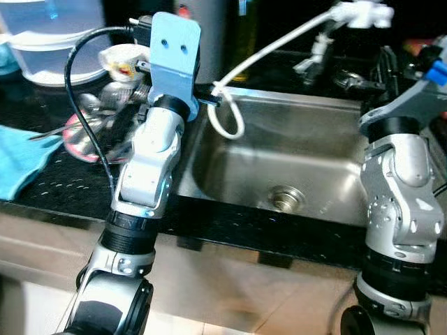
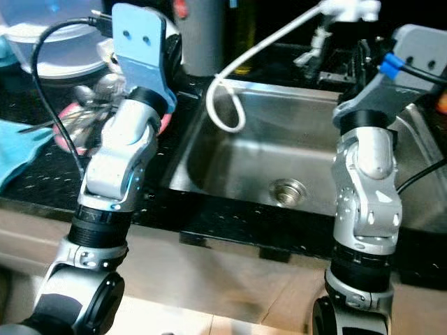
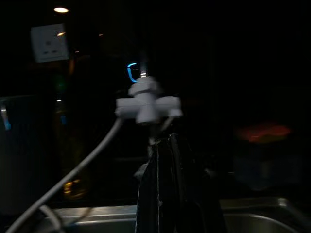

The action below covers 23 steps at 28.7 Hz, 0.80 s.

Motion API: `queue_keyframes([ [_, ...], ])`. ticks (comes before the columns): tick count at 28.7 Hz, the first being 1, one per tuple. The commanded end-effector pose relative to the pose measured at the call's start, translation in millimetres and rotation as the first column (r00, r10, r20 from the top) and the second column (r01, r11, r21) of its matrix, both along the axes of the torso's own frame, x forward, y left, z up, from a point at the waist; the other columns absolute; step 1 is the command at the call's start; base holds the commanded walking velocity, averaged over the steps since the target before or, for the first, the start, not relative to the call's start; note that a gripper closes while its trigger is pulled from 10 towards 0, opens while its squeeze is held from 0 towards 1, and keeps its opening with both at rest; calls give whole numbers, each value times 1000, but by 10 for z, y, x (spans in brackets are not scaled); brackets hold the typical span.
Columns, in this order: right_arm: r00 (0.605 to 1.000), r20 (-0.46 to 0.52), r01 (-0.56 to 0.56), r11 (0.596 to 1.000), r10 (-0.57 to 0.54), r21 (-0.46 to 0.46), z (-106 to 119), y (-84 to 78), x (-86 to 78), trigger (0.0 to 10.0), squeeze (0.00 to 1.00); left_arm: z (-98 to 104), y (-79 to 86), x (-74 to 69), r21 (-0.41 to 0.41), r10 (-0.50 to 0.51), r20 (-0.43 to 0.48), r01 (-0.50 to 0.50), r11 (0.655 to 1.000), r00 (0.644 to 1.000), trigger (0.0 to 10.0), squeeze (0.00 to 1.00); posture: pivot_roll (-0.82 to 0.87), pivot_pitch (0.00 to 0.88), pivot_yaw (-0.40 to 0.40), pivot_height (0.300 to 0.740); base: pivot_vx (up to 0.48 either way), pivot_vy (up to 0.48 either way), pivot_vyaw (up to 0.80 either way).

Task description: Kitchen organization

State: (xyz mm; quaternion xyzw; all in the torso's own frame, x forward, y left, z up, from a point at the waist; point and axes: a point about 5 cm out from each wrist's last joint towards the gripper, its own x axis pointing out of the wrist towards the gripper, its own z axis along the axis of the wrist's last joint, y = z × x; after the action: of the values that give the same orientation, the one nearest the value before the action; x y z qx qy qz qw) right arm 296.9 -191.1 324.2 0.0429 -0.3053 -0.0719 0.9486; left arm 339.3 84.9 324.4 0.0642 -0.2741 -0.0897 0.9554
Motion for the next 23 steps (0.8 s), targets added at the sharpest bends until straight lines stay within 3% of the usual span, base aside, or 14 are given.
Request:
queue_keyframes([
  [1, 1000, -13, -9, 1000, 9, -6, -28, 27, 9, 10000, 0, -22, 15, -14, -5, -3, 1, 3, 1000, 1000, 10000, 0, 22, 78, -12, 740, 0, 0, 0],
  [11, 1000, -23, -14, 1000, 14, -12, -59, 33, 9, 10000, 0, -134, -4, -6, -23, -45, -76, 44, 999, 996, 10000, 0, 25, 80, -7, 740, 0, 0, 0],
  [13, 999, -42, -20, 1000, 19, -21, -114, 40, 15, 10000, 0, -159, -33, -36, 41, -50, -67, 53, 998, 997, 10000, 0, 29, 86, -6, 740, 0, 0, 0],
  [14, 998, -62, -22, 999, 21, -30, -176, 45, 15, 10000, 0, -160, -64, -86, 150, -38, -4, 38, 988, 999, 10000, 0, 35, 88, -4, 740, 0, 0, 0],
  [19, 995, -98, -27, 997, 20, -72, -243, 60, 9, 10000, 0, -141, -71, -120, 174, 15, 14, -17, 985, 1000, 10000, 0, 49, 89, -4, 740, 0, 0, 0],
  [23, 988, -146, -68, 991, 50, -117, -253, 94, 37, 10000, 0, -102, -134, -128, 219, -5, 40, -4, 976, 999, 10000, 0, 51, 80, -5, 740, 0, 0, 0],
])
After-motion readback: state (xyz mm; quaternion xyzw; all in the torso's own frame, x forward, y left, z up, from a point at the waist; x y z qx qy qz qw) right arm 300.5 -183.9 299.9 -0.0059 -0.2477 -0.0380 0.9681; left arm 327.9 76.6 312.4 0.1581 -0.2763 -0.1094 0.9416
